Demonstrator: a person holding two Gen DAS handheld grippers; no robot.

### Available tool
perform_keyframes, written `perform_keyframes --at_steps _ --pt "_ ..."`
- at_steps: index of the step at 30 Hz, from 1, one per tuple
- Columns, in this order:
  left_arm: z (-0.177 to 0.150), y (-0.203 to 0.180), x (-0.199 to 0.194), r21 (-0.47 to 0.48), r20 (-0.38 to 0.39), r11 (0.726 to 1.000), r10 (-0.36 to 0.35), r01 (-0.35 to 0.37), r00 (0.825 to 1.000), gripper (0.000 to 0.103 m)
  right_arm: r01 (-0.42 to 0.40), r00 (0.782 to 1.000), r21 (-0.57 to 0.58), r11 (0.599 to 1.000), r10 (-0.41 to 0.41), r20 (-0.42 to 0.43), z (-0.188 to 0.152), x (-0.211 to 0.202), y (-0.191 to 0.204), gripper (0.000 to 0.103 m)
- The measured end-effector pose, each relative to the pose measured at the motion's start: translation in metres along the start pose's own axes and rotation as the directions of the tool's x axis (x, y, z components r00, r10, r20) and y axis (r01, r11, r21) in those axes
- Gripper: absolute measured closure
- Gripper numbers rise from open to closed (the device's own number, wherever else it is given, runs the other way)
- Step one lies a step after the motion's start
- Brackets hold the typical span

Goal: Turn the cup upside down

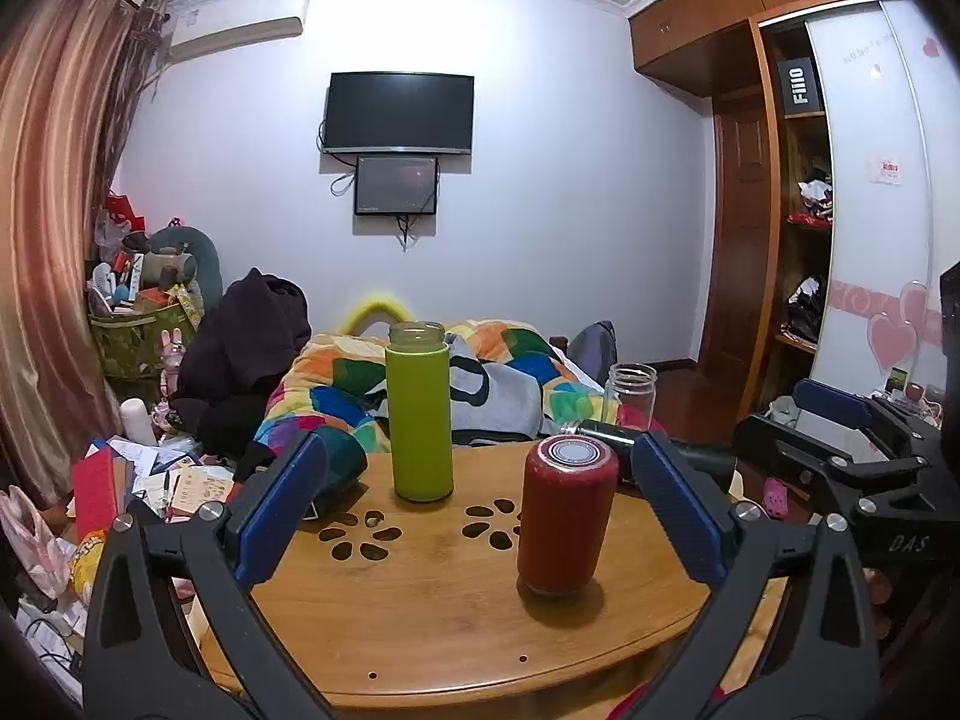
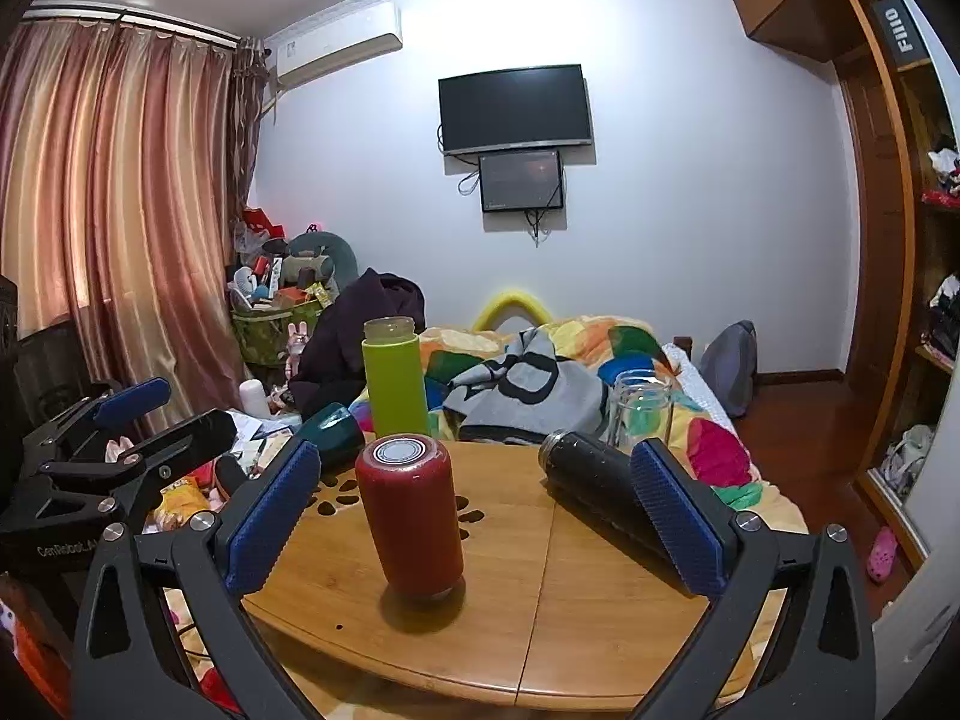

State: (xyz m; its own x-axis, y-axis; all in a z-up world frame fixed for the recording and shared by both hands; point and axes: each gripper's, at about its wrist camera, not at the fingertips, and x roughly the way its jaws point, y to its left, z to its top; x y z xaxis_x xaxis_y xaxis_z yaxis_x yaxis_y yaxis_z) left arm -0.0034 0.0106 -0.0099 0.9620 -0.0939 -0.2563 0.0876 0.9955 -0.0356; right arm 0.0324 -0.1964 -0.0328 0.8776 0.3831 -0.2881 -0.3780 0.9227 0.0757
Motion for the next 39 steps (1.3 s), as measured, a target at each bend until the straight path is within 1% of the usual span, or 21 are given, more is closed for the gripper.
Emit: perform_keyframes --at_steps 5,11,39 --pt "0.001 -0.001 -0.006 0.002 0.016 1.000 0.014 -0.014 1.000 0.000 0.011 1.000 -0.001 1.000 -0.011 0.016 0.002 -0.009 0.000 0.000" --pt "-0.001 -0.006 -0.010 0.010 0.025 1.000 0.014 -0.014 1.000 0.000 0.016 0.999 0.000 1.000 -0.016 0.030 0.005 -0.013 0.001 0.000" --pt "0.000 -0.009 -0.015 0.019 0.037 1.000 0.017 -0.018 0.999 0.000 0.008 0.999 0.003 1.000 -0.008 0.038 0.007 -0.019 0.002 0.000"
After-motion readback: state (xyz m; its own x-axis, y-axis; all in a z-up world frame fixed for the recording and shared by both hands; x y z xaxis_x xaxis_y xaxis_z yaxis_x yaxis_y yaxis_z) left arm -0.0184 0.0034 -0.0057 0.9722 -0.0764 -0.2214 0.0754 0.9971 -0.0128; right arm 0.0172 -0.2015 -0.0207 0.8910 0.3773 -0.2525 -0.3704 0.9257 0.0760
